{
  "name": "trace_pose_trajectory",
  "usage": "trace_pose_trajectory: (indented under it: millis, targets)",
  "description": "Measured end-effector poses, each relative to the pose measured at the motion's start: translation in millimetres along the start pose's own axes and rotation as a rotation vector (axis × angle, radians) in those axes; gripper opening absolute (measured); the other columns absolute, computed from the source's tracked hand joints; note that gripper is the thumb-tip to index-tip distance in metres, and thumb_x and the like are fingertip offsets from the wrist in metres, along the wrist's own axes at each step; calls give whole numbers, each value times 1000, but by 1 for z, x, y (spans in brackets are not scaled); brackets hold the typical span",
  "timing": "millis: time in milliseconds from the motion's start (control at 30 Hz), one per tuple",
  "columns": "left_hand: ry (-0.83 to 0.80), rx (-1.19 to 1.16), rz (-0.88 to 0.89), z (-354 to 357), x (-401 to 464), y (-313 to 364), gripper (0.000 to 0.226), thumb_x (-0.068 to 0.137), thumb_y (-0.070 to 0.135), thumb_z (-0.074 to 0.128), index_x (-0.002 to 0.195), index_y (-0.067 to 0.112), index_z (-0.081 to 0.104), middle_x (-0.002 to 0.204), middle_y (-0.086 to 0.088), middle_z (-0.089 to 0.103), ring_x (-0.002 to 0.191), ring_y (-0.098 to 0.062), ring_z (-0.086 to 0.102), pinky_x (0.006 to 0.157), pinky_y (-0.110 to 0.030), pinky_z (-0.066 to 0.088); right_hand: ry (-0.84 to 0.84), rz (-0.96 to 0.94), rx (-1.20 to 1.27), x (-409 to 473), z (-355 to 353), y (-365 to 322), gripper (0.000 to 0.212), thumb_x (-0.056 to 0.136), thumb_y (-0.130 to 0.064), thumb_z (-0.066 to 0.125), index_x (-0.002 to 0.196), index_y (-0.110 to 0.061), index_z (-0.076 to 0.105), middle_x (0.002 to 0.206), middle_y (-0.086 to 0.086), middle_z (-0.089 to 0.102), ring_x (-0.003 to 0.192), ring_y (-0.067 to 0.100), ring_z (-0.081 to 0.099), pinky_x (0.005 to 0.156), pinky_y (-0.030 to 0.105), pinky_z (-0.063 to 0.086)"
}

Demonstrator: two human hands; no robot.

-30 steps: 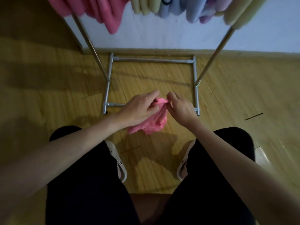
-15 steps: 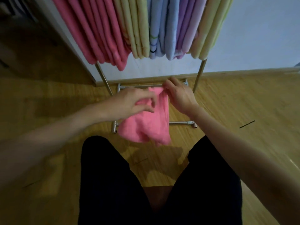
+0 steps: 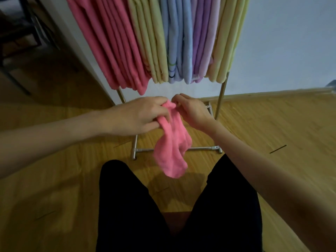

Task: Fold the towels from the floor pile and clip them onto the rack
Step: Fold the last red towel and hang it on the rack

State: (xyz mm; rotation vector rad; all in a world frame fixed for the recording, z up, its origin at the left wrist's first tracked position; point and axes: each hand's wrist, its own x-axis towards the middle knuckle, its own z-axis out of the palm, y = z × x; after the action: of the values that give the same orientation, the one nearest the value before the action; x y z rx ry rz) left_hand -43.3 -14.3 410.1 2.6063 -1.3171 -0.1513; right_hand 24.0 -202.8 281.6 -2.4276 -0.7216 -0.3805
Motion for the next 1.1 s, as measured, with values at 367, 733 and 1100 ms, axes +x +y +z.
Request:
trace_pose_trajectory:
  millis: [367, 733, 1100]
  targets:
    - [522, -135, -210, 20, 6, -18, 36, 94, 32, 48, 81, 2, 61, 90, -5, 54, 87, -8, 51, 80, -19, 37, 103, 309, 805, -55, -23, -41, 47, 101, -36, 35, 74, -2, 52, 70, -1, 48, 69, 10, 43, 68, 28, 36]
    - [908, -900, -514, 40, -21, -26, 24, 98, 27, 49, 88, 14, 66, 86, -1, 63, 85, -5, 58, 80, -21, 45, 268, 480, 736, -70, -2, -42, 30, 96, -5, 53, 73, -24, 58, 58, -21, 56, 58, -4, 47, 58, 17, 37]
    - [583, -882, -816, 54, -54, -42, 17, 95, 16, 54, 87, 12, 68, 81, -1, 65, 74, -9, 59, 71, -21, 43, 156, 148, 686, -11, -68, -67, 17, 96, -6, 54, 96, -11, 70, 83, -5, 68, 79, 3, 62, 76, 20, 49]
